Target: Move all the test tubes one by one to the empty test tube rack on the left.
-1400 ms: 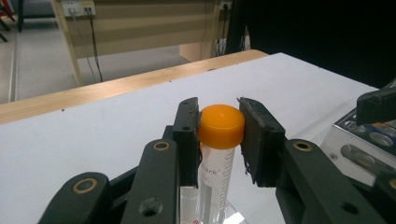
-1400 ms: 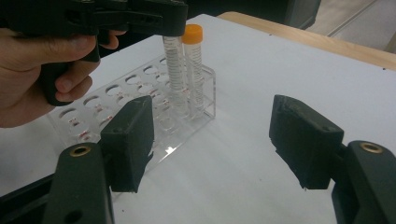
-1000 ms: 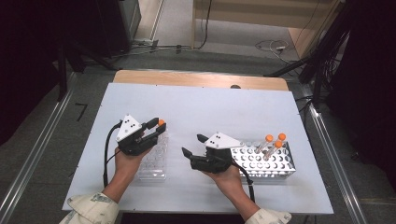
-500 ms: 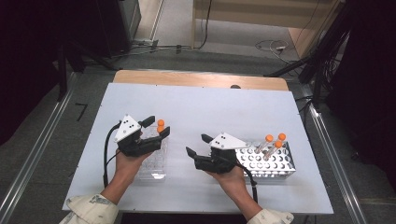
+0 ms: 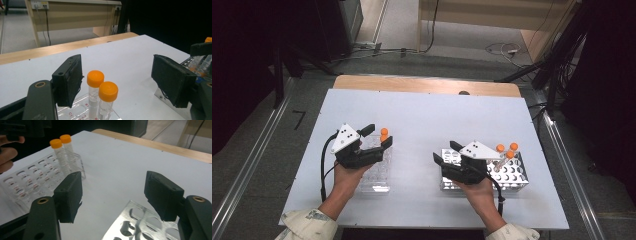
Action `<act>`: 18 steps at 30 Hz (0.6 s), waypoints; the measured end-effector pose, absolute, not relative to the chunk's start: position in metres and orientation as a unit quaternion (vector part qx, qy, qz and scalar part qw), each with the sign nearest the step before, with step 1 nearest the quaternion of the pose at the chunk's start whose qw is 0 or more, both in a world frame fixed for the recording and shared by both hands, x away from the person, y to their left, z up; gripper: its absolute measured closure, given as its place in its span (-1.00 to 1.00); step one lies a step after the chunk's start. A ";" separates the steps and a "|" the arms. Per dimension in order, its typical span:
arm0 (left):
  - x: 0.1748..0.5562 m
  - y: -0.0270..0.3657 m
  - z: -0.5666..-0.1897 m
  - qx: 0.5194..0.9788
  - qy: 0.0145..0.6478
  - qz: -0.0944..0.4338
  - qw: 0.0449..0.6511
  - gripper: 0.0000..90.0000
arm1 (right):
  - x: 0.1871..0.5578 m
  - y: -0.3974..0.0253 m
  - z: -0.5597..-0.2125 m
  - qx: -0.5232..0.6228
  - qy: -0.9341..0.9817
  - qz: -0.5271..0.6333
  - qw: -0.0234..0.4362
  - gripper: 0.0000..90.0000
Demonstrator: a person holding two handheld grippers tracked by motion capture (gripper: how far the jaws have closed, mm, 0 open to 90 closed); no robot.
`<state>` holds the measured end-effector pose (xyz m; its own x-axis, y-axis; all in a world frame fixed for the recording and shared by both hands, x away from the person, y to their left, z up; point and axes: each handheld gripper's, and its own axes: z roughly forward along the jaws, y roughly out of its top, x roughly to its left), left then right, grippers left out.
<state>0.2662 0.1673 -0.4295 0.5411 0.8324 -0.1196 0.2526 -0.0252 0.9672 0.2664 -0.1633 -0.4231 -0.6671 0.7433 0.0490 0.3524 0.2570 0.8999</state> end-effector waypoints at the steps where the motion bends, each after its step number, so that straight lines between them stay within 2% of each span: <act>1: 0.266 0.168 -0.429 0.669 0.406 0.255 0.568 -0.45 | 0.266 -0.167 -0.423 0.359 0.766 0.493 0.200 -0.35; 12: 0.265 0.168 -0.430 0.668 0.403 0.257 0.570 -0.50 | 0.259 -0.199 -0.425 0.382 0.758 0.478 0.226 -0.35; 18: 0.265 0.168 -0.430 0.663 0.409 0.265 0.569 -0.62 | 0.253 -0.217 -0.426 0.398 0.751 0.471 0.238 -0.43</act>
